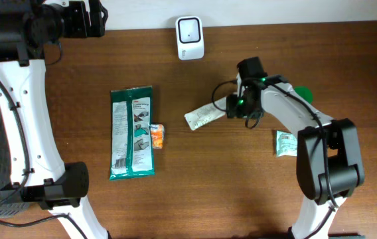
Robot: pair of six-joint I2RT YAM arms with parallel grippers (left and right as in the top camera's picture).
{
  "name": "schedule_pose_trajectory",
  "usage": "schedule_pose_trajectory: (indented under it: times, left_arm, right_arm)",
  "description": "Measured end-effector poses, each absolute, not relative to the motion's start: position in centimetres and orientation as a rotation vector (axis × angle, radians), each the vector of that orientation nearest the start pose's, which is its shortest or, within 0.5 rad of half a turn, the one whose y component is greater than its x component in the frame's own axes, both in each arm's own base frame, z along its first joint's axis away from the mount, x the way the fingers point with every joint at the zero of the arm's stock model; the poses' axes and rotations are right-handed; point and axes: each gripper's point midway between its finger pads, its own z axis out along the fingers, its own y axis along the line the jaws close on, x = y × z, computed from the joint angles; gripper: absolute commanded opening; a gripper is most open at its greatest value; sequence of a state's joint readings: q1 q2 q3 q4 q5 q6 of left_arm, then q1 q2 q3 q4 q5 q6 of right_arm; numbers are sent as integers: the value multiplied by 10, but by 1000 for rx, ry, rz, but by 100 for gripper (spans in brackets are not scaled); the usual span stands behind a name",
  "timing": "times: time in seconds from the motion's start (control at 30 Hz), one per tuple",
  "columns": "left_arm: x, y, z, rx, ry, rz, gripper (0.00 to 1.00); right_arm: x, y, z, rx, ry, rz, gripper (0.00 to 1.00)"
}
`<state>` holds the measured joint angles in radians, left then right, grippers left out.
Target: Scan the item barcode
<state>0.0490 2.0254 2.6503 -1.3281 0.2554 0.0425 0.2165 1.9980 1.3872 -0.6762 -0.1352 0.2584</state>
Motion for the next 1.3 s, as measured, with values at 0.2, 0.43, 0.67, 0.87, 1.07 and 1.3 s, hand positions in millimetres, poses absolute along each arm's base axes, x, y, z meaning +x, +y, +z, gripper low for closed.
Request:
schedule_pose_trajectory:
  times: [0.2, 0.43, 0.67, 0.87, 1.07, 1.3]
  left_arm:
    - [484, -20, 387, 128, 2254, -242, 99]
    - [484, -21, 387, 129, 2255, -243, 99]
    - [484, -18, 387, 122, 2255, -239, 99]
    - [484, -18, 387, 122, 2255, -239, 99]
    - [484, -18, 387, 122, 2255, -239, 99]
    - [484, -18, 387, 122, 2255, -239, 99]
  right_arm:
    - [439, 120, 38, 43, 2791, 437, 59]
    - [415, 159, 45, 325, 2872, 768, 75]
    - [407, 187, 39, 600, 2877, 672, 77]
    - [419, 192, 30, 706, 2803, 578, 67]
    - [431, 191, 15, 733, 2767, 552, 52]
    - [431, 193, 15, 628, 2790, 569, 19]
